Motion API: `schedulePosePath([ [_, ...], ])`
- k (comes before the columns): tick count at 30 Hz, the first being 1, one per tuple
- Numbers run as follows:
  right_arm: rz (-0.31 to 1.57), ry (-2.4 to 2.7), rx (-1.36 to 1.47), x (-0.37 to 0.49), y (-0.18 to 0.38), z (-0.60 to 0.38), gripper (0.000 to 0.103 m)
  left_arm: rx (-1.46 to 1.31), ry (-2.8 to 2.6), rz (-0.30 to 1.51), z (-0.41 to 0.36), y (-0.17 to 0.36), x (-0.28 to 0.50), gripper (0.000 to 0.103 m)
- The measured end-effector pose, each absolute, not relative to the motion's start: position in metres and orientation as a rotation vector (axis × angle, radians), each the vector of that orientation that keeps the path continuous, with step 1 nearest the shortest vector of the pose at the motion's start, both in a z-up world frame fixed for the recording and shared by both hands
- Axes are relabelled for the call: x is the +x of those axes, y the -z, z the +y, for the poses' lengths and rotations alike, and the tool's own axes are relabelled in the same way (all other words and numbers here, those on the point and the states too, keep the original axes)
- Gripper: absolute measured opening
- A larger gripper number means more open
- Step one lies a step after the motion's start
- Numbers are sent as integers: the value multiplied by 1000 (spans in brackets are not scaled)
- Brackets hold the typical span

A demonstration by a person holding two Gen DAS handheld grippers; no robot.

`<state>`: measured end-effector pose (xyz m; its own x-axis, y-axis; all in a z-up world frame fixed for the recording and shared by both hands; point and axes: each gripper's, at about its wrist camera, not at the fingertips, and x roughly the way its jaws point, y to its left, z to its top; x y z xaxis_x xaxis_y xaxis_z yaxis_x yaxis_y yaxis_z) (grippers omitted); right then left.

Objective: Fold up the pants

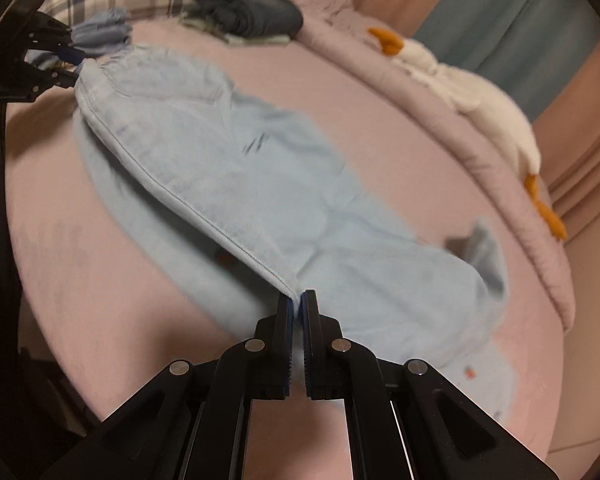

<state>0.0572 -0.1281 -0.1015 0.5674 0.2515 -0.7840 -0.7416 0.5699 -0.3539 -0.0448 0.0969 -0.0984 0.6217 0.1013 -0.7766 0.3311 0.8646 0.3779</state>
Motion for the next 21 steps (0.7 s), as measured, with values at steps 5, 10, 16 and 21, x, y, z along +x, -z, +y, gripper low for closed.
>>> schedulePosePath([
  [5,788,-646,-728,56,119,-124,2,560,132,897,97,103,-44,28],
  [10,855,-637,-675,67,134,-124,7,601,133,921,86,107,-49,48],
  [16,894,-666,-340,88,111,-161,47,230,175,888,105,60,-45,68],
  [21,853,-569,55,117,90,-239,49,40,221,845,83,42,-11,69],
])
